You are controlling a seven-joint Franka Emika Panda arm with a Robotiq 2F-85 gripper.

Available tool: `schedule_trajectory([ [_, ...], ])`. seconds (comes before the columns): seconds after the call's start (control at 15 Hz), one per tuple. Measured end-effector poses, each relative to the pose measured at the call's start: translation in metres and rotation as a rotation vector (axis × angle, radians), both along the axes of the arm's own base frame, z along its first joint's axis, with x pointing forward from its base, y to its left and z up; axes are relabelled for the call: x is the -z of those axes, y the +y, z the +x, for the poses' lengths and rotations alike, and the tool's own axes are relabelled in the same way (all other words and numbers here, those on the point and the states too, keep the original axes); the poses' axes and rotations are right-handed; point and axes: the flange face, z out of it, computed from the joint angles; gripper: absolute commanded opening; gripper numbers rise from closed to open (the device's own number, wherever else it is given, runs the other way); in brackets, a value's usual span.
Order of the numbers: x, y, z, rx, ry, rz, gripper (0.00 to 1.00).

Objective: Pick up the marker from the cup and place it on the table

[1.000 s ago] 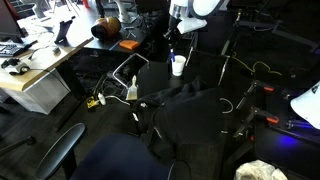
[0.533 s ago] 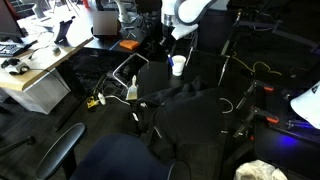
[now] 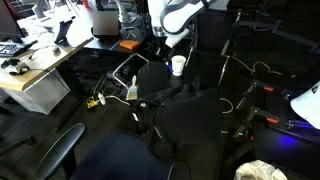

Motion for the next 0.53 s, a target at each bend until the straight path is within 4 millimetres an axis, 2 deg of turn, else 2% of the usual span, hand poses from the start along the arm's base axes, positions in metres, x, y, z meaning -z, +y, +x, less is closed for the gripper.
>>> schedule_trajectory([
  [0.53, 0.043, 0.004, 0.024, -0.057, 0.109, -0.019, 0.03],
])
